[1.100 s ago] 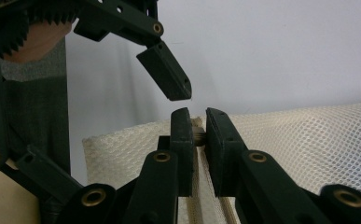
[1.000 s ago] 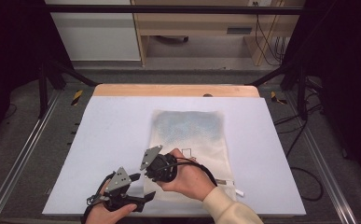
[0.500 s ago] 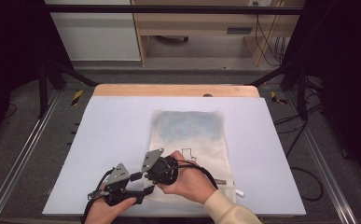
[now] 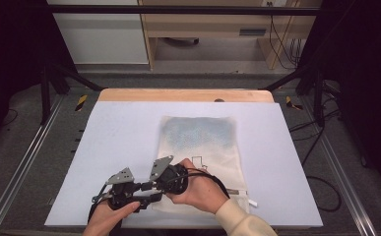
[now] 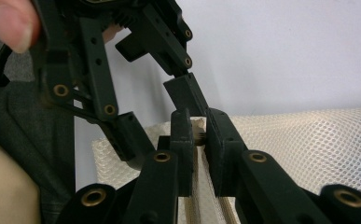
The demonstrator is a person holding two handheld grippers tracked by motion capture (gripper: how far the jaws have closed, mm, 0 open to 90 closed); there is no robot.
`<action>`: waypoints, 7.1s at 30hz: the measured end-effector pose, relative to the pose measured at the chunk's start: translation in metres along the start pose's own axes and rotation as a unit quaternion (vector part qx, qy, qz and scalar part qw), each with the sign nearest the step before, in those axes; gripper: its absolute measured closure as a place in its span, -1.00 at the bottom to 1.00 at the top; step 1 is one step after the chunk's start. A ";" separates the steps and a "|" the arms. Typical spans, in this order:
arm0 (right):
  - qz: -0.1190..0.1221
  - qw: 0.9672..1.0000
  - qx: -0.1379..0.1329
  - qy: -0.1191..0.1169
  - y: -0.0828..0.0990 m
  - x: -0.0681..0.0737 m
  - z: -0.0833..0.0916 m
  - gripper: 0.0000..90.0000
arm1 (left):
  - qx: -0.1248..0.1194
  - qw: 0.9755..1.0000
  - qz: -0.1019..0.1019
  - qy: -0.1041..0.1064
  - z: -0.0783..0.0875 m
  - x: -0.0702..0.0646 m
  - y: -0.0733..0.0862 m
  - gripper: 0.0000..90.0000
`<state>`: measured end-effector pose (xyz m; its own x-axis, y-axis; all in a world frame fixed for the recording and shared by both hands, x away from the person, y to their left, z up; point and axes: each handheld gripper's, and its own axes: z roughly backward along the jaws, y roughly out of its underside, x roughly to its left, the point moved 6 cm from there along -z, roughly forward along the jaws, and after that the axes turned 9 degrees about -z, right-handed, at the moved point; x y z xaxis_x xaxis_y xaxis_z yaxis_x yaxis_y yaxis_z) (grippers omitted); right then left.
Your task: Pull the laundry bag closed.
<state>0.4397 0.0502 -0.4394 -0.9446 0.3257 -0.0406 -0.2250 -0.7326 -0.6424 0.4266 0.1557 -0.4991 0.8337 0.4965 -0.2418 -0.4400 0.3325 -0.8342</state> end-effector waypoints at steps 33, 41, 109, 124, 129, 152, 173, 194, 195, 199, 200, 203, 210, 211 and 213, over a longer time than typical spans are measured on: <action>0.003 1.000 0.004 0.009 0.017 -0.003 -0.001 0.82 | 0.006 0.999 0.027 0.022 -0.018 0.001 0.001 0.81; 0.005 1.000 0.005 0.013 0.020 -0.003 -0.003 0.82 | 0.012 0.999 0.034 0.024 -0.019 0.002 0.001 0.85; 0.020 0.999 0.037 0.030 0.048 -0.015 0.003 0.83 | -0.002 1.000 0.023 0.018 -0.014 0.000 -0.004 0.86; 0.023 0.999 0.042 0.019 0.048 -0.017 0.004 0.82 | -0.001 1.000 0.020 0.015 -0.016 -0.001 -0.003 0.86; 0.026 0.999 0.043 0.019 0.048 -0.017 0.004 0.82 | -0.004 1.000 0.018 0.012 -0.015 -0.002 -0.004 0.86; 0.017 0.998 0.045 0.029 0.062 -0.022 0.016 0.82 | -0.009 1.000 0.014 0.013 -0.015 -0.004 -0.005 0.86; 0.016 0.998 0.047 0.038 0.069 -0.020 0.022 0.82 | -0.009 1.000 0.004 0.011 -0.015 -0.007 -0.004 0.86; 0.007 0.997 0.051 0.050 0.083 -0.025 0.038 0.82 | -0.009 1.000 0.000 0.015 -0.016 -0.010 -0.005 0.86; 0.007 0.997 0.052 0.050 0.084 -0.026 0.039 0.82 | -0.009 1.000 0.000 0.015 -0.016 -0.010 -0.005 0.86; 0.003 0.997 0.051 0.050 0.086 -0.027 0.042 0.82 | -0.008 1.000 -0.001 0.014 -0.017 -0.010 -0.005 0.86; 0.004 0.997 0.052 0.052 0.087 -0.027 0.042 0.82 | -0.008 1.000 -0.001 0.015 -0.017 -0.010 -0.005 0.86; 0.003 0.997 0.051 0.051 0.088 -0.028 0.044 0.82 | -0.009 1.000 -0.001 0.015 -0.017 -0.010 -0.005 0.86; -0.002 0.997 0.053 0.054 0.092 -0.031 0.048 0.82 | -0.008 1.000 -0.001 0.015 -0.017 -0.010 -0.004 0.86; -0.002 0.997 0.054 0.055 0.093 -0.032 0.049 0.82 | -0.008 1.000 -0.001 0.015 -0.017 -0.010 -0.004 0.86; -0.004 0.997 0.053 0.056 0.094 -0.032 0.051 0.82 | -0.009 1.000 0.000 0.016 -0.018 -0.010 -0.004 0.86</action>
<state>0.4370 -0.0593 -0.4597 -0.9110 0.3930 -0.1247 -0.2631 -0.7869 -0.5581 0.4255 0.1350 -0.5017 0.8441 0.4705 -0.2570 -0.4342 0.3187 -0.8426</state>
